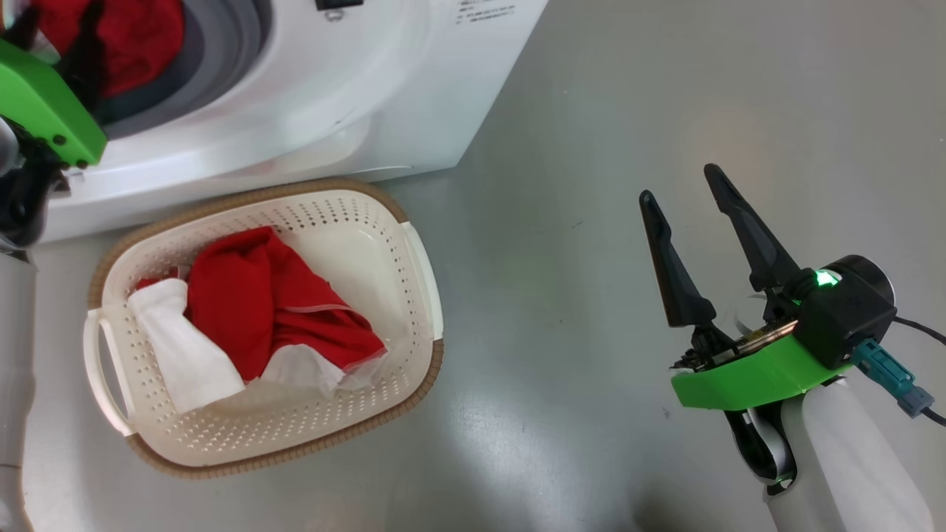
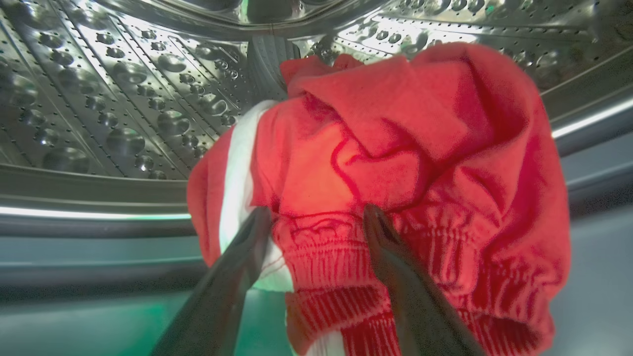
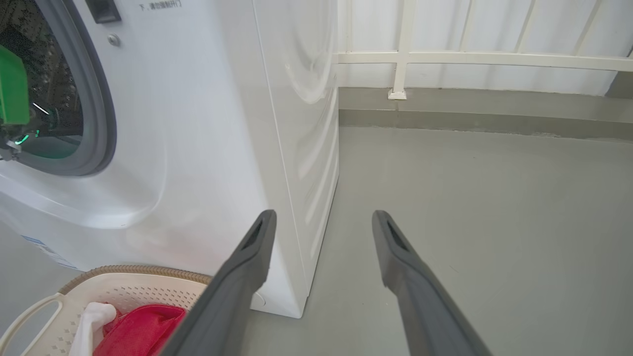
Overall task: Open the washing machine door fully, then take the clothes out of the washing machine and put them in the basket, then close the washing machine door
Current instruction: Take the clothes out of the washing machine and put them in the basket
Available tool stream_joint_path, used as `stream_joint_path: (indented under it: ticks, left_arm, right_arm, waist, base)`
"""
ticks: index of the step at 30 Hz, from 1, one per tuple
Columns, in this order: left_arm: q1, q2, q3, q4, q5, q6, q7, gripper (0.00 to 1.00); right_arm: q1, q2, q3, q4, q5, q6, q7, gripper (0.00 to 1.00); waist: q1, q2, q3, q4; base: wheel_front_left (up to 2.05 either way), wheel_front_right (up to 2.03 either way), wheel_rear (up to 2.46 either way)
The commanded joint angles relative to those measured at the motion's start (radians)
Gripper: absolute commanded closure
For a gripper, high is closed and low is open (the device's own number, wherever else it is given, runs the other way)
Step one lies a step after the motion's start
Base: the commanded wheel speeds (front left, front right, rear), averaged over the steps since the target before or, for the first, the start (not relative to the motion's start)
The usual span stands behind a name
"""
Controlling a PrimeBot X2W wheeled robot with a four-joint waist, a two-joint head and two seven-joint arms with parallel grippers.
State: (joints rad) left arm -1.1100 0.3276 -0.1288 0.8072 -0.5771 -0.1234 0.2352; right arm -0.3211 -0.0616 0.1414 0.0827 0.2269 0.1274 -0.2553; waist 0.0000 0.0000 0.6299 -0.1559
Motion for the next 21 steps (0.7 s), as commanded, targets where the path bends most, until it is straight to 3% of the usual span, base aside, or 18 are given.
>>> stream_joint_path:
  ticks: [1, 7, 8, 10, 15, 21]
  left_arm:
    - [-0.014, 0.052, 0.011, -0.01, 0.005, 0.003, 0.017, 0.0]
    - [-0.015, 0.053, 0.009, 0.025, -0.011, 0.014, 0.069, 0.0]
    - [-0.015, 0.051, 0.009, 0.028, -0.015, 0.013, 0.073, 0.49]
    - [-0.014, 0.042, 0.014, 0.035, -0.033, 0.011, 0.087, 1.0]
    - [-0.007, 0.034, 0.015, 0.024, -0.063, 0.004, 0.096, 1.0]
    - [0.028, 0.028, 0.008, -0.017, -0.06, 0.0, -0.014, 1.0]
  right_arm:
    - [-0.003, 0.001, 0.021, -0.019, 0.006, 0.003, -0.006, 0.0]
    - [0.001, 0.002, 0.027, -0.019, 0.009, 0.003, -0.006, 0.0]
    - [0.001, 0.002, 0.028, -0.019, 0.01, 0.003, -0.006, 0.0]
    - [0.002, 0.003, 0.029, -0.018, 0.012, 0.003, -0.006, 0.0]
    - [-0.001, 0.003, 0.037, -0.012, 0.017, 0.003, -0.006, 0.0]
    - [-0.003, -0.005, 0.027, -0.004, 0.015, 0.003, -0.006, 0.0]
  waist:
    - [0.0, 0.0, -0.001, -0.004]
    - [0.0, 0.0, -0.003, -0.011]
    - [0.0, 0.0, -0.002, -0.011]
    - [0.0, 0.0, -0.001, -0.011]
    - [0.0, 0.0, 0.003, -0.007]
    - [0.0, 0.0, 0.002, 0.004]
  base:
    - [0.0, 0.0, 0.0]
    - [0.0, 0.0, 0.0]
    - [0.0, 0.0, 0.0]
    - [0.0, 0.0, 0.0]
    - [0.0, 0.0, 0.0]
    - [0.0, 0.0, 0.0]
